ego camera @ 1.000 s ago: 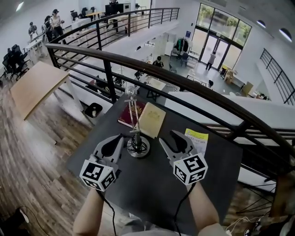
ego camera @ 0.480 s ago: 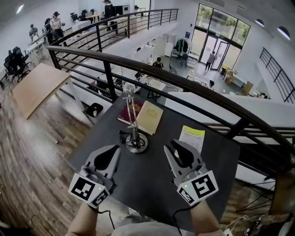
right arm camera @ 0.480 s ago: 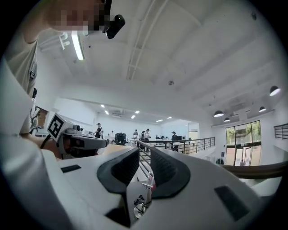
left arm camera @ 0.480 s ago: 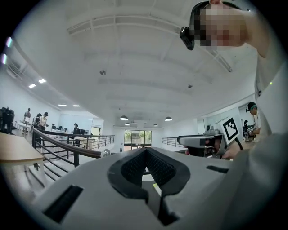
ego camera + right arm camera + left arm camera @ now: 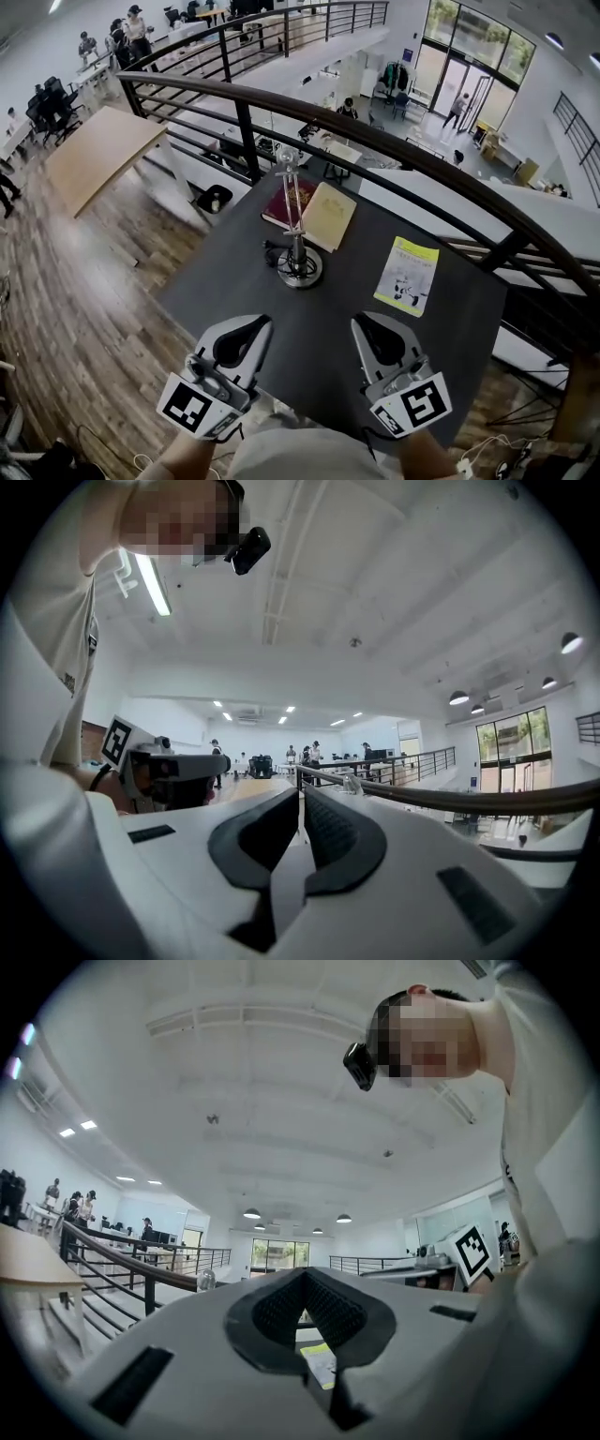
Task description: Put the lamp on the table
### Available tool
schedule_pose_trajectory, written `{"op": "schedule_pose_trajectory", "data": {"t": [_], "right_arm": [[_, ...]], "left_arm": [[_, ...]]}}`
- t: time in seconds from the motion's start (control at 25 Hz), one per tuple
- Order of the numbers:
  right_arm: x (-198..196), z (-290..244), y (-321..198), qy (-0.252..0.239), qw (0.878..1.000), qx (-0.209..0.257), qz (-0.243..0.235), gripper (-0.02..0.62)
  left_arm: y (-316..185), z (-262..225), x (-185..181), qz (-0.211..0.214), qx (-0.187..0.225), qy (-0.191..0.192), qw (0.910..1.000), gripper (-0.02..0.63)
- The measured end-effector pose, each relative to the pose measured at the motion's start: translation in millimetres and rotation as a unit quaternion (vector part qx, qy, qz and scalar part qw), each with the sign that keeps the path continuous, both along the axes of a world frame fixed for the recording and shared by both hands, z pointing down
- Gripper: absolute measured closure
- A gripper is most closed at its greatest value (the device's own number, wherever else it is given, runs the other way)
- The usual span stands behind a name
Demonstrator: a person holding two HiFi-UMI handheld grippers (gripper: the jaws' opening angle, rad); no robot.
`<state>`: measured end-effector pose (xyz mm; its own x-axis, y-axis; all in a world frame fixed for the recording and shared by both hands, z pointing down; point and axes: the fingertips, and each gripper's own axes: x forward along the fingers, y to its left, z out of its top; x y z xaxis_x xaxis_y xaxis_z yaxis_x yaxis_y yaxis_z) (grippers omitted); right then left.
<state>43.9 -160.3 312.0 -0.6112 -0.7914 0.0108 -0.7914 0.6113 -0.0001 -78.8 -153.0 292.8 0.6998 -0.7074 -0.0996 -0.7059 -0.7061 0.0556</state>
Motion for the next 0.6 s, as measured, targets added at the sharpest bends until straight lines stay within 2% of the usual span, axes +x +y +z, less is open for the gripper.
{"op": "schedule_pose_trajectory", "data": {"t": [0.24, 0.6], "right_arm": [[5.0, 38.3, 18.3, -0.018, 0.999, -0.051, 0.007, 0.593], [2.0, 35.6, 24.8, 0.004, 0.999, -0.045, 0.006, 0.595]], "left_arm": [[8.3, 21.4, -0.1, -0.001, -0.016, 0.007, 0.9998, 0.601], [21.3, 30.4, 1.9, 0.003, -0.028, -0.005, 0.9996, 0.601]]}}
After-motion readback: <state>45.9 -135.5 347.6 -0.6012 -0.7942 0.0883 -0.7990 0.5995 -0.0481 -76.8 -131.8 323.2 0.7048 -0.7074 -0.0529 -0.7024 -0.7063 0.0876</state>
